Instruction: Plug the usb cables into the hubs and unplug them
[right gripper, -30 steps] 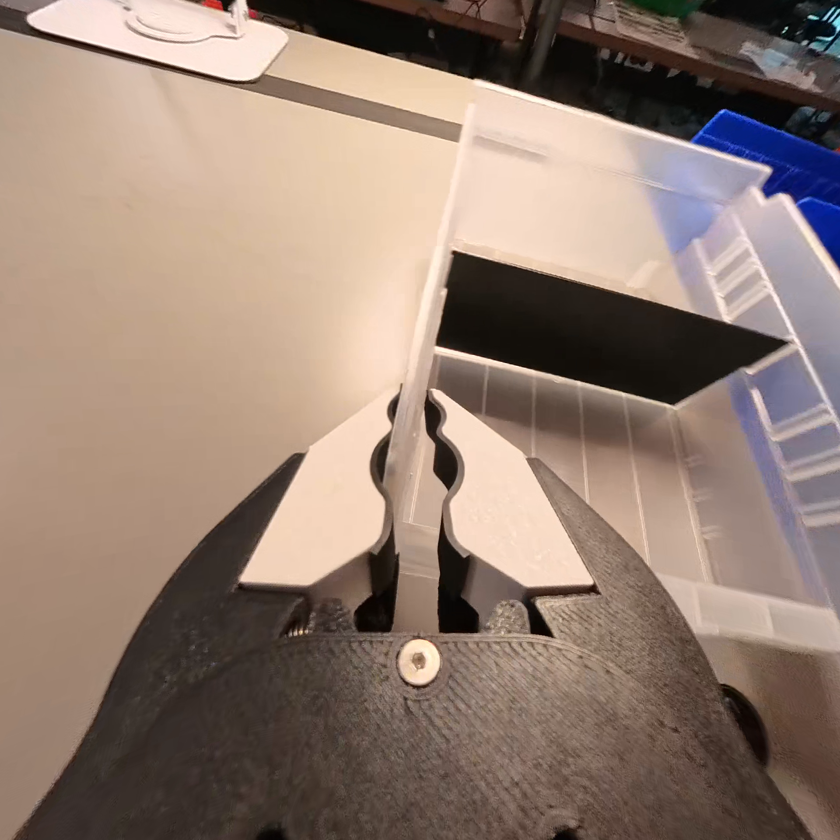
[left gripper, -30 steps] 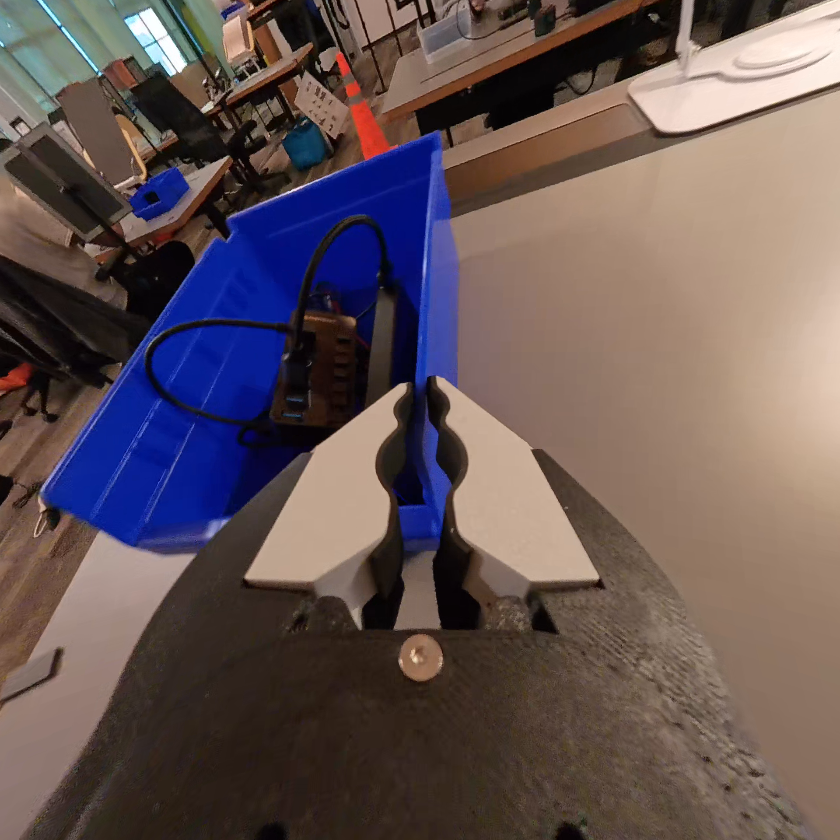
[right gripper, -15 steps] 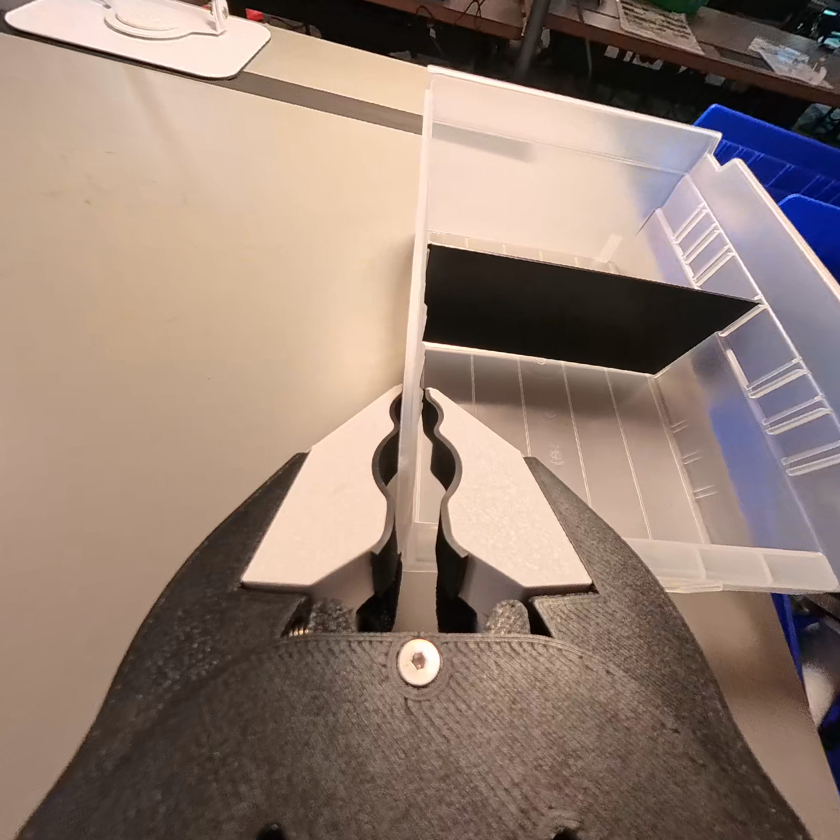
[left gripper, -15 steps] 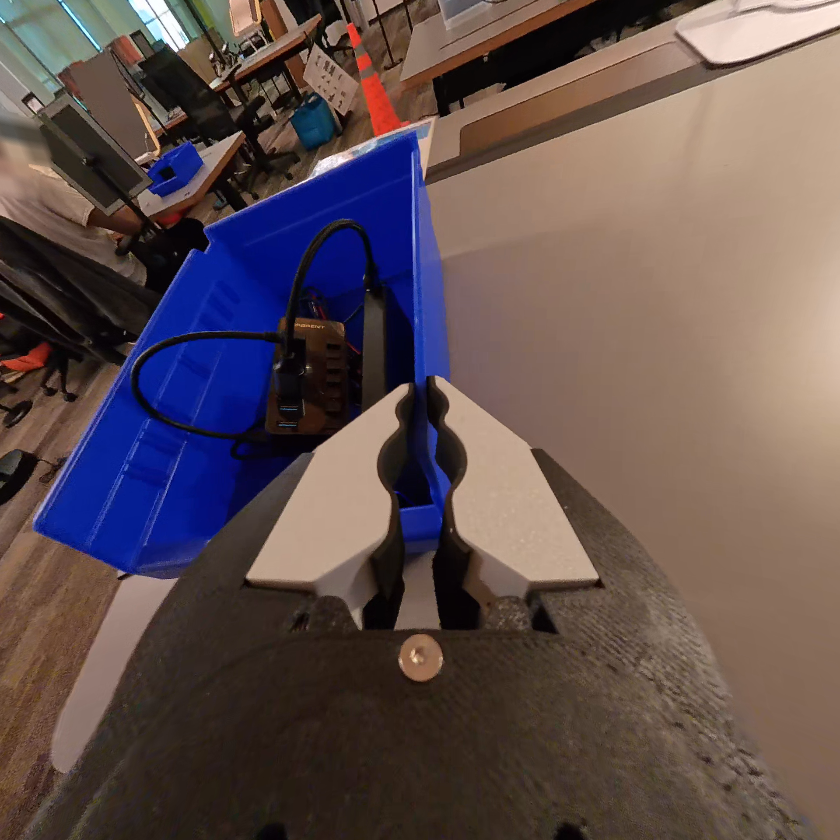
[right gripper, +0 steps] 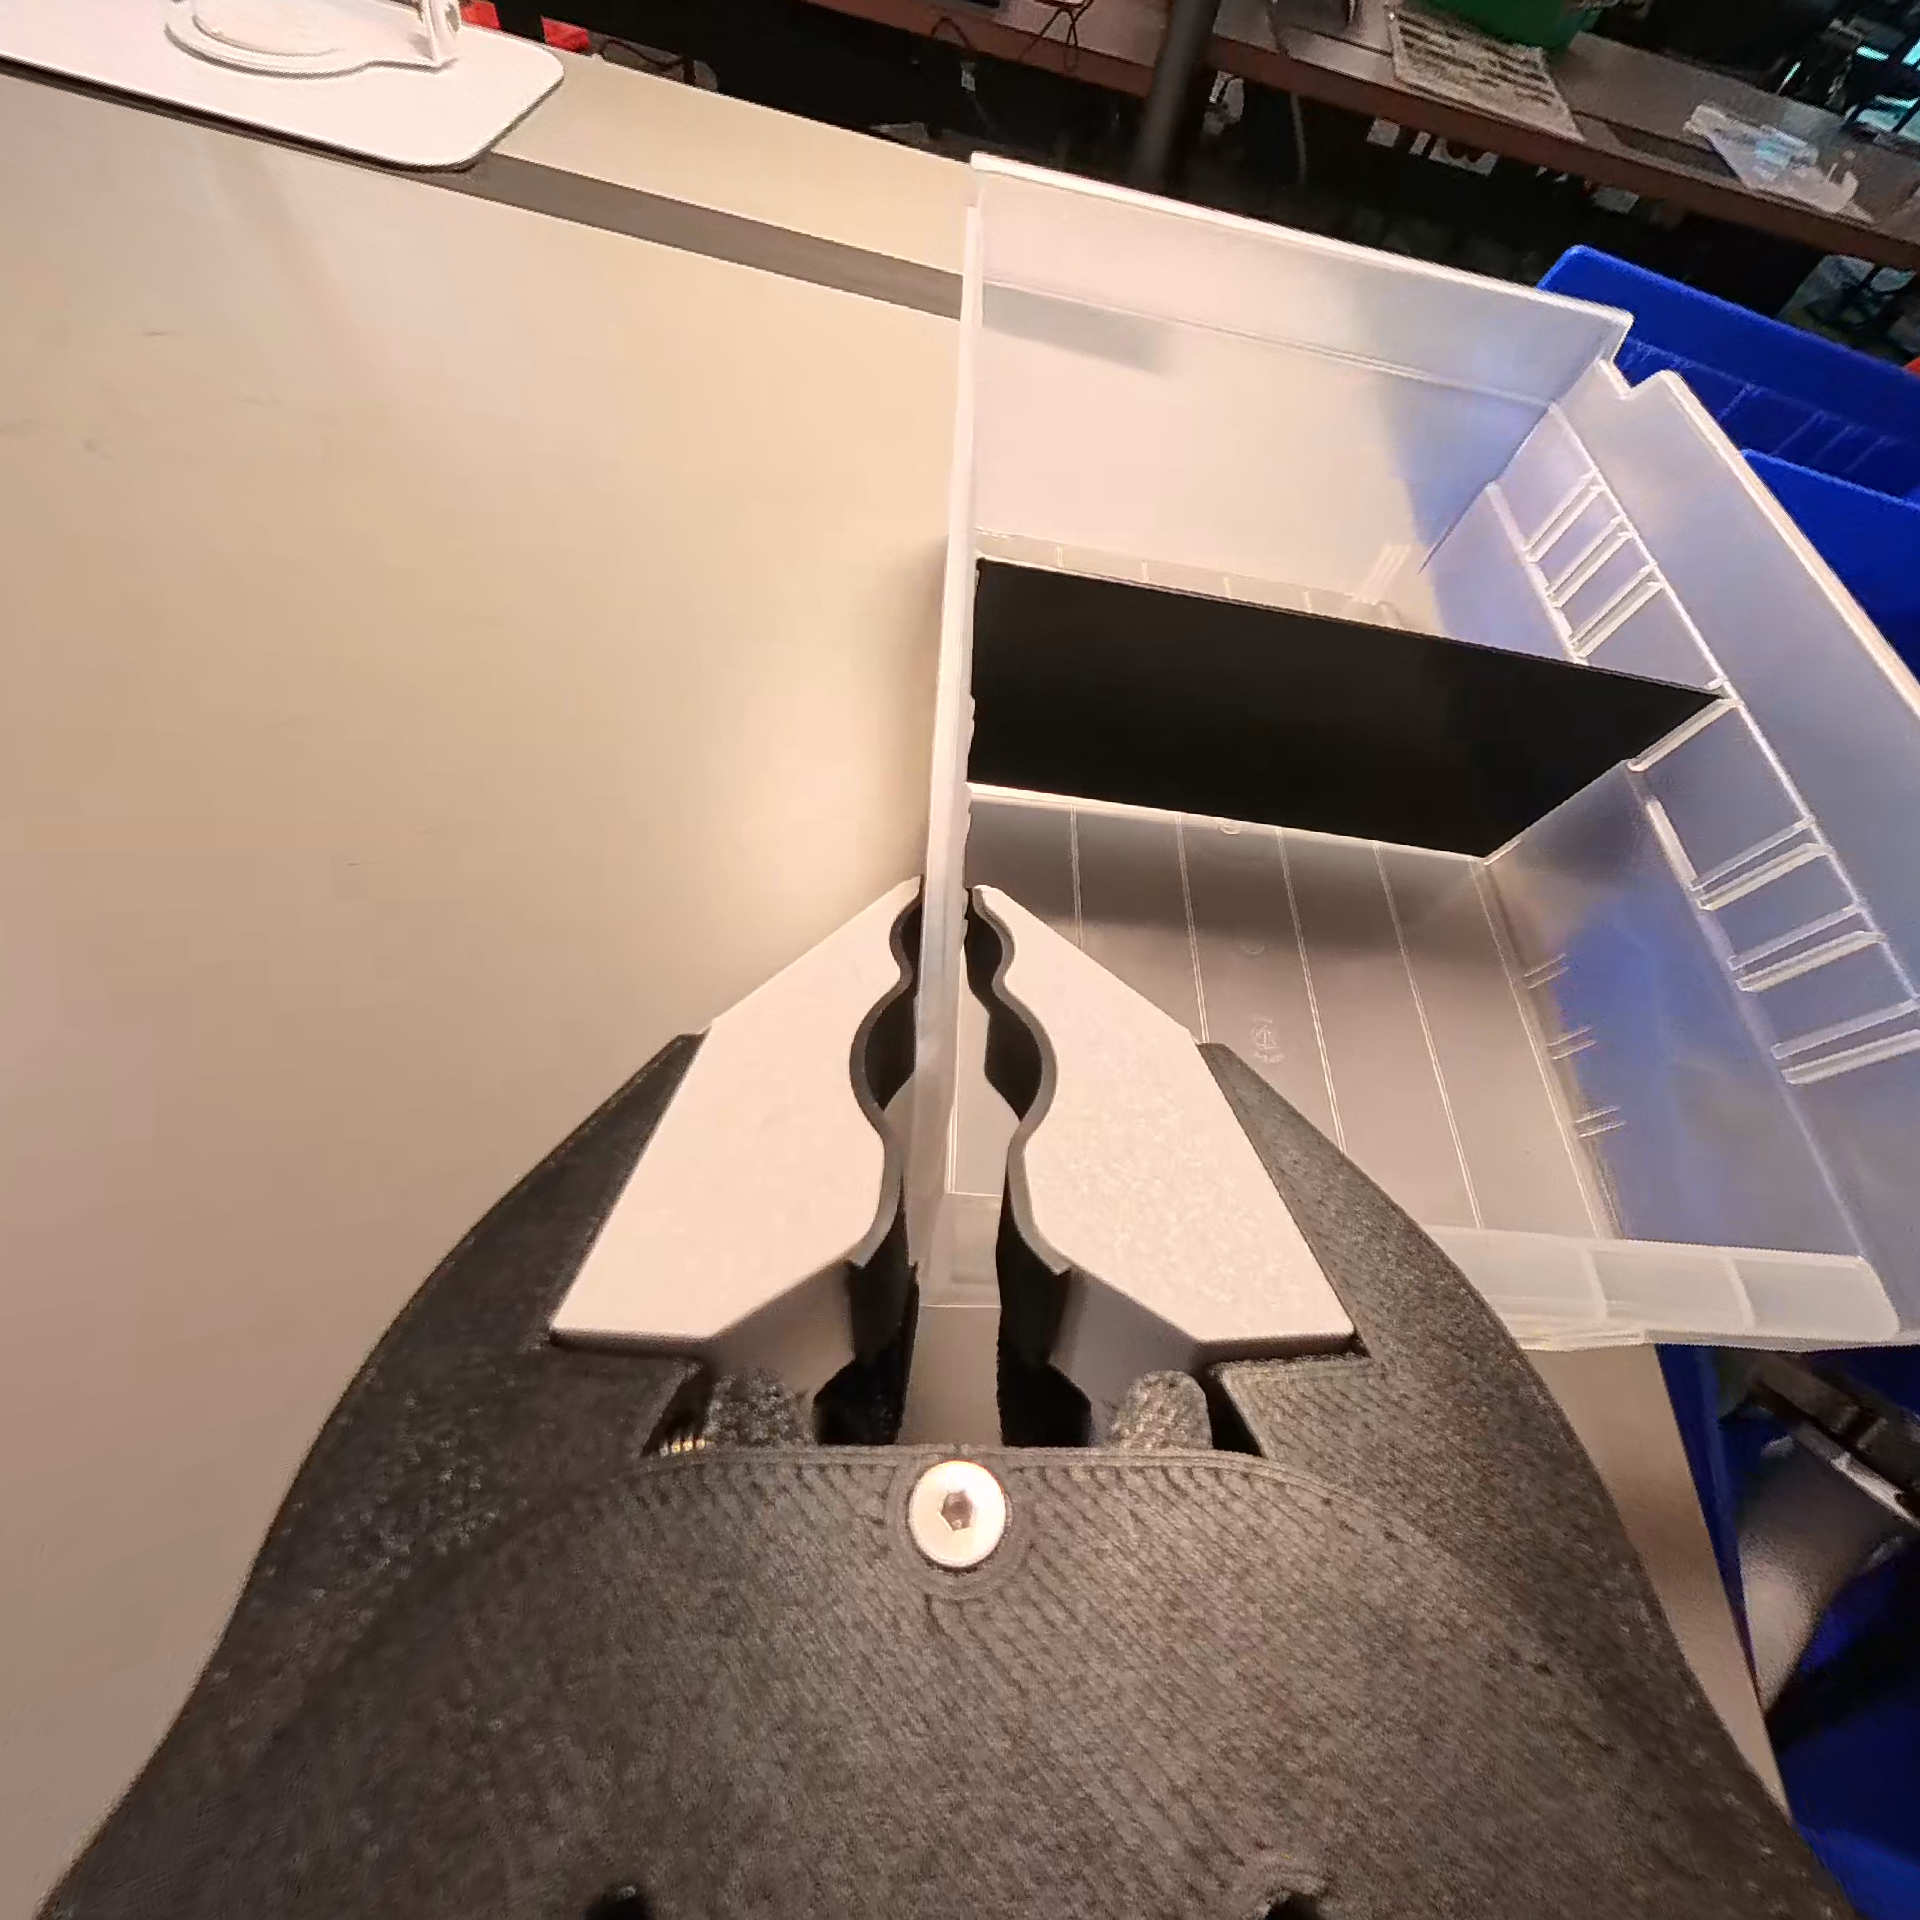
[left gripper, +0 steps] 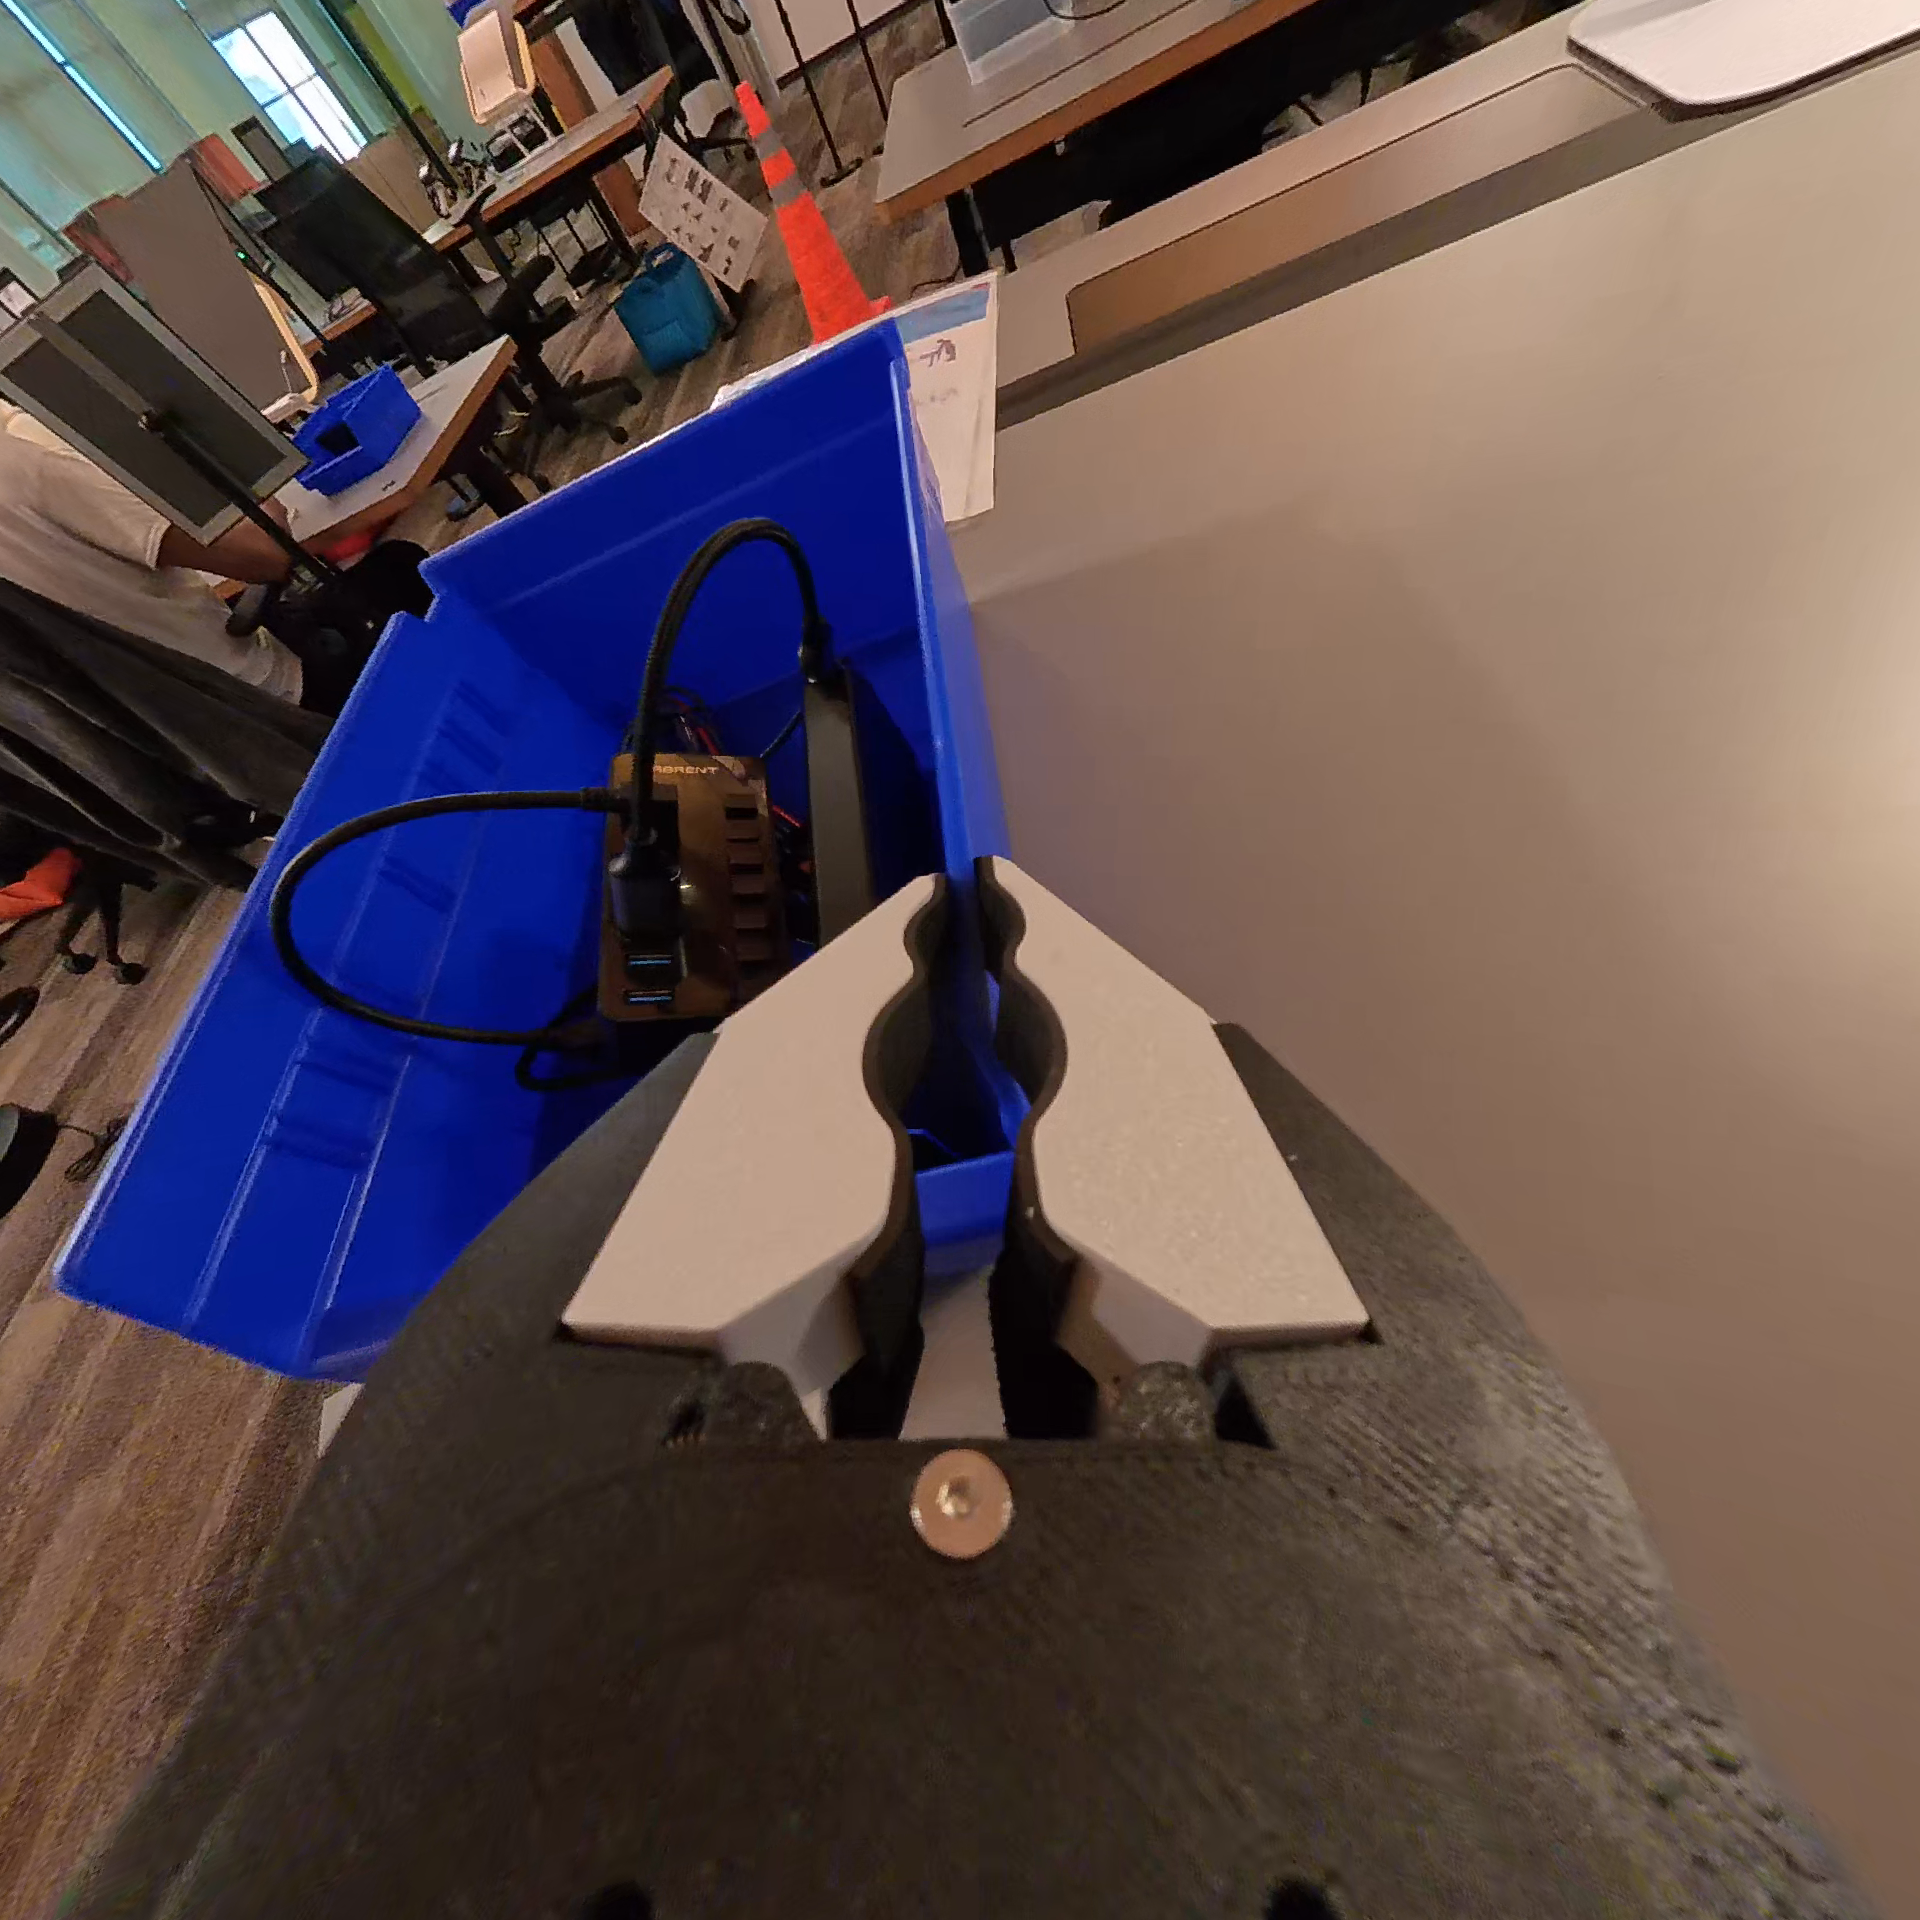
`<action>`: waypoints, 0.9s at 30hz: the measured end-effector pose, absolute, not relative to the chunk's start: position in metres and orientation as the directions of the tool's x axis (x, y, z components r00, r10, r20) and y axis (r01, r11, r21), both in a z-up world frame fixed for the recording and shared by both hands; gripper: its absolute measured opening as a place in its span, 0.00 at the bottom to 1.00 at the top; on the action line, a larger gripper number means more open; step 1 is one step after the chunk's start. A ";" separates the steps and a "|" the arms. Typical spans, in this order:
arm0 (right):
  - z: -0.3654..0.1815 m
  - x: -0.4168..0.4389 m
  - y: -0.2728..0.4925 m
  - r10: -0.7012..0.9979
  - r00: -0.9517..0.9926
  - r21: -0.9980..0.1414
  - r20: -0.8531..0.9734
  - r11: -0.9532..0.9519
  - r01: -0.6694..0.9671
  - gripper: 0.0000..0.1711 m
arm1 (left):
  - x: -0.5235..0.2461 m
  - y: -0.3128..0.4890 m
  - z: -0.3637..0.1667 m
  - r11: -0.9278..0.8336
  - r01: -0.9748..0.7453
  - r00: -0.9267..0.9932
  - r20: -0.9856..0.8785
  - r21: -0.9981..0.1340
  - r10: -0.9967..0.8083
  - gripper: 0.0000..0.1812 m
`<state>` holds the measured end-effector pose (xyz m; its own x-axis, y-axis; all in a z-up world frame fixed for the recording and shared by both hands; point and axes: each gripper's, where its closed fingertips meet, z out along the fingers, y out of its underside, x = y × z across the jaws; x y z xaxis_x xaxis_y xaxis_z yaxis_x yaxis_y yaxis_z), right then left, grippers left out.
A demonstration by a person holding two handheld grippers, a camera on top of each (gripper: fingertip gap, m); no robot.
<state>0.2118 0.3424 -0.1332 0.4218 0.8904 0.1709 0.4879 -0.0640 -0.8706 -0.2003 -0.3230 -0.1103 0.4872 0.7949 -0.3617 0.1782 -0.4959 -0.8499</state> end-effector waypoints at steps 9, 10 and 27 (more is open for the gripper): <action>-0.121 0.223 0.335 0.905 0.407 -0.894 0.126 -0.074 0.441 0.06 | -0.188 -0.317 -0.073 -0.467 0.046 0.469 -0.393 -0.883 0.791 0.10; -0.115 0.228 0.335 0.901 0.414 -0.900 0.127 -0.071 0.431 0.08 | -0.184 -0.315 -0.060 -0.446 0.024 0.469 -0.384 -0.895 0.796 0.12; -0.093 0.132 0.193 0.997 -0.076 -0.909 0.020 0.050 0.413 0.14 | -0.239 -0.350 -0.037 -0.362 0.303 0.471 -0.191 -0.882 0.861 0.31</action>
